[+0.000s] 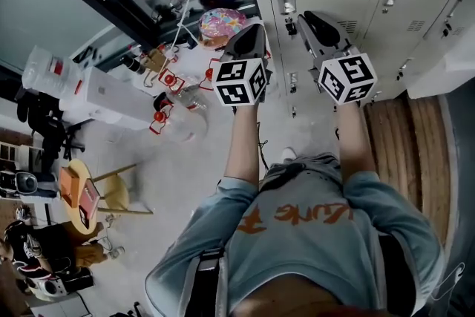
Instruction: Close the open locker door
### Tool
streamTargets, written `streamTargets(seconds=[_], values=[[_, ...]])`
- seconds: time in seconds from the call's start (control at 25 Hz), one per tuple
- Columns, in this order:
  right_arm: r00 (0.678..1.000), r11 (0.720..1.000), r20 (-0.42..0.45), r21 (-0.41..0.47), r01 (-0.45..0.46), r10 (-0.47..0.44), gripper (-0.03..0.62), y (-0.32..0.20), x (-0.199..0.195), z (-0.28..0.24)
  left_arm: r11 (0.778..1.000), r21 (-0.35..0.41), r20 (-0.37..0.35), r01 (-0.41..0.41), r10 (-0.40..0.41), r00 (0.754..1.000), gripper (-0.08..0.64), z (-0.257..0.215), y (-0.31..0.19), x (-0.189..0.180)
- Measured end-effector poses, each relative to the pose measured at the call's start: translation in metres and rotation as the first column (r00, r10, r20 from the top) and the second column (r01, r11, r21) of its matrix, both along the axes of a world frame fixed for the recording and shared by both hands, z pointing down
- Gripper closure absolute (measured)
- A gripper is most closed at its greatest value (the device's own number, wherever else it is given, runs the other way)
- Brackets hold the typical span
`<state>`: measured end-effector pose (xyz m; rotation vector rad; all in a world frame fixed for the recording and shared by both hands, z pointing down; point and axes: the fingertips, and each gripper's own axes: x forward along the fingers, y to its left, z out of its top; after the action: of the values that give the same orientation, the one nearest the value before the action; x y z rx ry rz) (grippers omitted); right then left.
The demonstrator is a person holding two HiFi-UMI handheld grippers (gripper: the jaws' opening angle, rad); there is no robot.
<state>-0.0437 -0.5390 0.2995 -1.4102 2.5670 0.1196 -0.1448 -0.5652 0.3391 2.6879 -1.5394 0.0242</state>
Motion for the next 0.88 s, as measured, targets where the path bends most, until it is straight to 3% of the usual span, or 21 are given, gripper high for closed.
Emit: streamTargets(seconds=[0.52, 0.88], values=[[0.987, 0.986, -0.121, -0.112, -0.124, 0.110, 0.551, 0.081, 0.059, 0.056, 0.999, -0.034, -0.036, 0.007, -0.008, 0.999, 0.538, 0.040, 0.091, 0.046], [0.975, 0.975, -0.202, -0.179, -0.131, 0.093, 0.551, 0.161, 0.083, 0.090, 0.991, -0.116, -0.073, 0.060, -0.069, 0.995, 0.538, 0.083, 0.175, 0.060]])
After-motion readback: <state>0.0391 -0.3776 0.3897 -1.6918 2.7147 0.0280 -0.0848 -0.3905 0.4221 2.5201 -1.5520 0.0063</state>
